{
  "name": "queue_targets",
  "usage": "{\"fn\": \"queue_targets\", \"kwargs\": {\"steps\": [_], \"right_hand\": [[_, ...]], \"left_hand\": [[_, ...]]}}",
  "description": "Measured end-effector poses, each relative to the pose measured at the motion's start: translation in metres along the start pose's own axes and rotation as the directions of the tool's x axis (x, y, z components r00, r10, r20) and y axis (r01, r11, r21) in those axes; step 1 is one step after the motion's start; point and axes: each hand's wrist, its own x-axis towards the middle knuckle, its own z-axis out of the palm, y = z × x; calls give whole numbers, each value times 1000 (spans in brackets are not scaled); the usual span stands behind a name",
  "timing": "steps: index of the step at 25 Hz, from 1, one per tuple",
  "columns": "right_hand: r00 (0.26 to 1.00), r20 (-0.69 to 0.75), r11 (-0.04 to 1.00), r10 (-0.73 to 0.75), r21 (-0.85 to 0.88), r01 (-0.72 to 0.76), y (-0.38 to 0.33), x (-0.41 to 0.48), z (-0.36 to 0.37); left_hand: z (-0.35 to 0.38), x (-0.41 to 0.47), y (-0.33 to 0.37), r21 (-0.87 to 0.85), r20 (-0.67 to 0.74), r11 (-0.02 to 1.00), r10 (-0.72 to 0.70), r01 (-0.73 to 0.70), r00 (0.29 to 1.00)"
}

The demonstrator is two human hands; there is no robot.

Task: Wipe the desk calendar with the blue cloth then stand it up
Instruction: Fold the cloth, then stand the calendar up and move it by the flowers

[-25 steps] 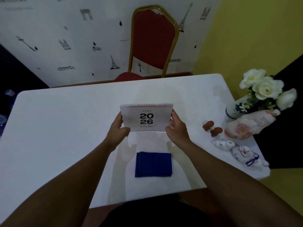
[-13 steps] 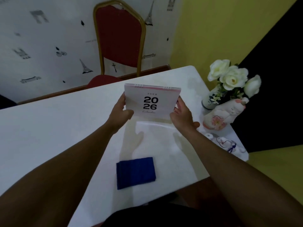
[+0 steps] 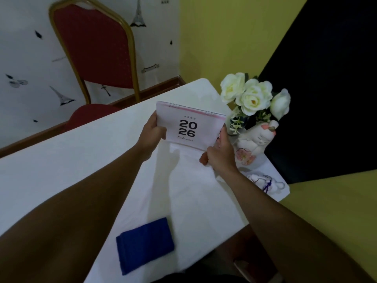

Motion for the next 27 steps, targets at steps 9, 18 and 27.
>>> {"fn": "queue_targets", "kwargs": {"steps": [9, 18, 27], "right_hand": [[988, -141, 992, -59, -117, 42, 22, 5, -5], [985, -170, 999, -30, 32, 36, 17, -6, -6], [985, -173, 998, 30, -51, -39, 22, -13, -22]], "left_hand": [[0, 4, -17, 253, -37, 967, -6, 15, 999], [4, -17, -15, 292, -66, 957, 26, -5, 997], [21, -8, 1, 307, -1, 952, -4, 4, 1000]]}}
